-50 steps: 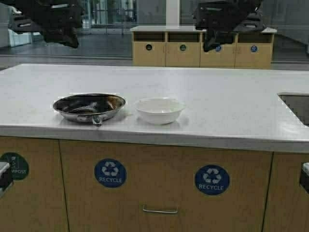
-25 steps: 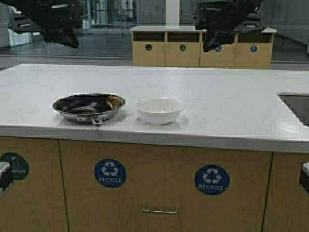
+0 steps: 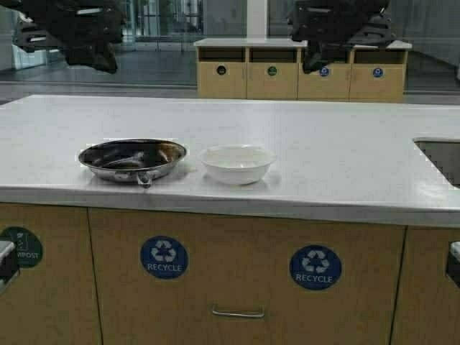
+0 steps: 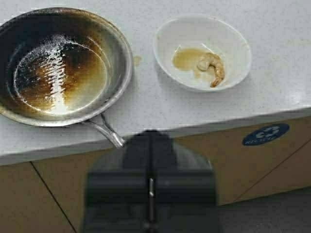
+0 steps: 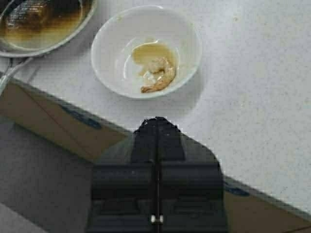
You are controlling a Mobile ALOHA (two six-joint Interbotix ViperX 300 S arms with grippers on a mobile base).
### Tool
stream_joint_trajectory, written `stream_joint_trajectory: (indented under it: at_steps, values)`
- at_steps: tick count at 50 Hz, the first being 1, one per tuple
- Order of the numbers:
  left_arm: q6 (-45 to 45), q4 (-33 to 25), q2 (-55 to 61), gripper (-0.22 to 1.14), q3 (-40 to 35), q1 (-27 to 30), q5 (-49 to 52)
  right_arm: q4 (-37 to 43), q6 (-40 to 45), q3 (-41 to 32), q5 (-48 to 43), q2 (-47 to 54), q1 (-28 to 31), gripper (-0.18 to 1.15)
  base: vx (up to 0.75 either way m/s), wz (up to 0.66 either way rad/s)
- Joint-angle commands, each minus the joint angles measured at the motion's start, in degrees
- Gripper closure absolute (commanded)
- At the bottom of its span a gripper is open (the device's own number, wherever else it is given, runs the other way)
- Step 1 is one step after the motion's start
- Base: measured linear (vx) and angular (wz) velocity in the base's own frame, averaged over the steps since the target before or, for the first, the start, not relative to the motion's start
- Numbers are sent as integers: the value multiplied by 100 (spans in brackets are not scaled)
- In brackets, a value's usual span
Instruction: Add oil to the pan and cook the shrimp and serve it
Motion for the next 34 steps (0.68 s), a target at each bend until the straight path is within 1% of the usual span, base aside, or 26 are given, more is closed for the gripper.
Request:
stream_joint_trajectory:
  at_steps: [1, 34]
  values:
    - [9, -9, -35, 88, -132, -9, -26, 0, -9, -62, -44, -132, 0, 92, 0, 0]
    - [9, -9, -44, 88, -158, -9, -26, 0, 0, -53, -35, -132, 9, 92, 0, 0]
